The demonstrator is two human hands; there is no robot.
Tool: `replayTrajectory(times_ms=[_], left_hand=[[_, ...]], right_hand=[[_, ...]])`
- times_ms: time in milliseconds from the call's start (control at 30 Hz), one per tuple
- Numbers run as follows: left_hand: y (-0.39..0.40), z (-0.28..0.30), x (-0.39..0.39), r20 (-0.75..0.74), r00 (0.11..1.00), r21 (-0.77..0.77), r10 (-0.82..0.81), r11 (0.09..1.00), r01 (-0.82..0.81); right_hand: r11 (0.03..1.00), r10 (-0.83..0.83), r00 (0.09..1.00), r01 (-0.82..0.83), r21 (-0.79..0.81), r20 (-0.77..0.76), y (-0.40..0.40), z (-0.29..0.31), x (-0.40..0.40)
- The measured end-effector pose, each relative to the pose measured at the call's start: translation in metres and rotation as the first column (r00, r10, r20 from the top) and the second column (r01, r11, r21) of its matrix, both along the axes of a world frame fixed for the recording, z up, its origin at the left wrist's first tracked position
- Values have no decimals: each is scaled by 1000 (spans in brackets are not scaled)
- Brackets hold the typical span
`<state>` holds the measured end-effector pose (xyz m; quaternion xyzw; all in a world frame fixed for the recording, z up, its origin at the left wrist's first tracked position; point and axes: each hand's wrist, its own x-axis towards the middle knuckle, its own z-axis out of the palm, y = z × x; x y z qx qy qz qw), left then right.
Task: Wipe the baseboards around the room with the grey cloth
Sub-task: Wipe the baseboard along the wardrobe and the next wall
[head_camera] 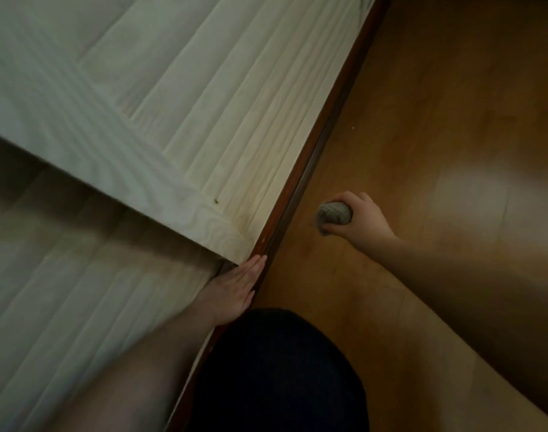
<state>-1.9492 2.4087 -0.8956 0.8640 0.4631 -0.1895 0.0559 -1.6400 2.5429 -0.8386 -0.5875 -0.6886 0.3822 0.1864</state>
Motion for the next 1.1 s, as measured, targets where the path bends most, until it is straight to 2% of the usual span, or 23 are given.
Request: replayTrajectory(times_ms=[133,333,433,567,733,867,967,1100], left_hand=[[-1,0,3,6,999,-22,-43,999,44],[3,-11,4,-47,990,176,-132,975,138],[0,-8,8,-136,987,152,-91,982,111],[-4,0,12,-310,945,123,-101,982,145],[-2,-6,41,-337,941,26,-40,998,52],[18,6,72,-422,899,34,-115,989,142],[49,26,93,-539,829,46,-148,978,205],[93,40,100,-695,719,178,-10,966,186]], right_hand=[[994,-80,996,79,-70,-23,-22,-29,-19],[982,-148,985,135,-135,-93,-28,-121,-44],[973,-176,975,151,-172,-138,-41,-147,-53],[980,-128,978,98,-175,-166,-43,-151,-57],[976,-157,968,122,-178,-196,-31,-159,-56],[973,-177,965,142,-182,-194,-45,-163,-55],[969,-201,960,167,-180,-193,-46,-160,-53],[962,-239,942,198,-188,-235,-47,-159,-59]])
